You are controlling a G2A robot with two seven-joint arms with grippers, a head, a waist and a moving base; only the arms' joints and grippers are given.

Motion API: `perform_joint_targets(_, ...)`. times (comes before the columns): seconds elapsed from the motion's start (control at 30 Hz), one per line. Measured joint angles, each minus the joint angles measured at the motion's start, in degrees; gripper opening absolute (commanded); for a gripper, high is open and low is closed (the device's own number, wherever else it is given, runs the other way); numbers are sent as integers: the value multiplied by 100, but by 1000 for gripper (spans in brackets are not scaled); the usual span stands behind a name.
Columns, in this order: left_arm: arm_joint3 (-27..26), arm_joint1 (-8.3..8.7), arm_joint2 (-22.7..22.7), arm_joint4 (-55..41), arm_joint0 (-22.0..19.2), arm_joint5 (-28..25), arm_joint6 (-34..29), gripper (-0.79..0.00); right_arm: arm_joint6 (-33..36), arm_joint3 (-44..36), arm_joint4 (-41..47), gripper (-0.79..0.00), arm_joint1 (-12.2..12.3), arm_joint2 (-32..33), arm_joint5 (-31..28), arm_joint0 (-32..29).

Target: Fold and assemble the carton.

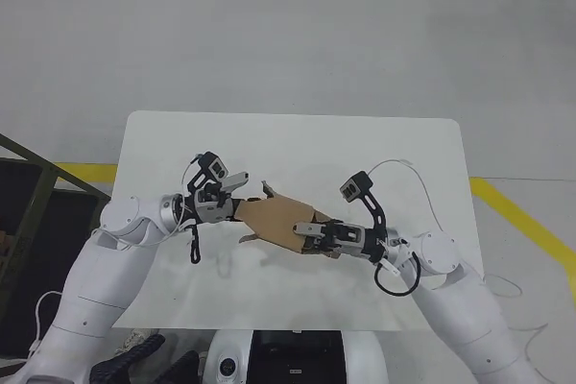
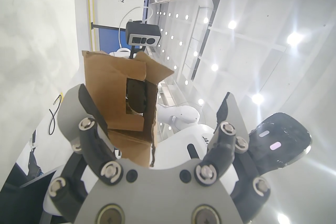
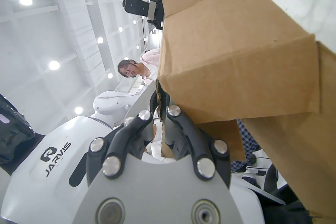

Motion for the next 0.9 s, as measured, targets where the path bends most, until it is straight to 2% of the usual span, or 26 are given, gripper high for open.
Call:
perform_joint_targets(0.5,13,-34,48,-125,-202,-40,-12,0,67,75,63,-785,-33,-158,7,86)
perform_joint_targets(0.9,-81,-39,92,-86,-153,-5,-106,0,-50,153,196,-785,-52,-124,-68,120)
